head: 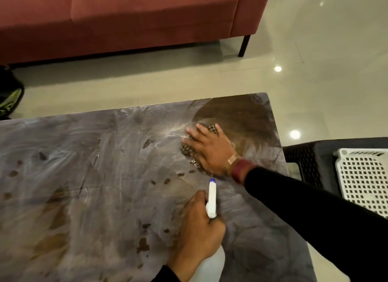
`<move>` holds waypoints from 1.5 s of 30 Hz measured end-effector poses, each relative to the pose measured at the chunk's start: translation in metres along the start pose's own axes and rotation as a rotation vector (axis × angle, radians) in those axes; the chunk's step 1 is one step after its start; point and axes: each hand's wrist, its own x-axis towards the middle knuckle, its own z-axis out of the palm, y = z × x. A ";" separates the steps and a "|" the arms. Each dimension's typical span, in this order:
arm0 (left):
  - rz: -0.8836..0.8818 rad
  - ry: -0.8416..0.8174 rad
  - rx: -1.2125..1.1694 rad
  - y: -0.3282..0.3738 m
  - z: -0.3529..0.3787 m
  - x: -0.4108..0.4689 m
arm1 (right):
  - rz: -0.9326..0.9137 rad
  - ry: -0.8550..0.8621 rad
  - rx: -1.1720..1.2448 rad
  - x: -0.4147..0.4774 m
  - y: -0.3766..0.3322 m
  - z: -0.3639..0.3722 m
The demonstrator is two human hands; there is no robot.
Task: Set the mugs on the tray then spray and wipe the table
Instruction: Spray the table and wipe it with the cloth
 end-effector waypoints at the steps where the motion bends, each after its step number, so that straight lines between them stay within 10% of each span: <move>1: 0.011 -0.016 0.000 0.000 0.004 -0.006 | -0.031 -0.001 0.011 -0.032 0.006 0.010; 8: -0.003 -0.097 0.091 -0.018 0.035 -0.050 | 0.620 0.080 0.161 -0.048 0.120 -0.011; 18: -0.084 -0.118 -0.081 -0.047 0.041 -0.093 | -0.030 -0.035 0.021 -0.199 -0.020 0.058; 26: -0.167 -0.203 0.030 -0.071 0.031 -0.131 | 0.672 0.045 0.166 -0.089 0.045 0.014; 35: -0.118 -0.090 0.027 -0.087 0.033 -0.175 | 0.122 -0.011 0.102 -0.185 -0.107 0.058; 39: -0.066 -0.282 0.011 -0.082 0.029 -0.197 | -0.159 -0.141 0.035 -0.294 -0.147 0.094; 43: -0.217 0.025 -0.035 -0.074 0.047 -0.206 | 0.036 -0.048 0.016 -0.244 -0.058 0.069; 45: -0.248 -0.125 -0.033 -0.074 0.057 -0.201 | 0.297 0.014 0.024 -0.194 -0.006 0.039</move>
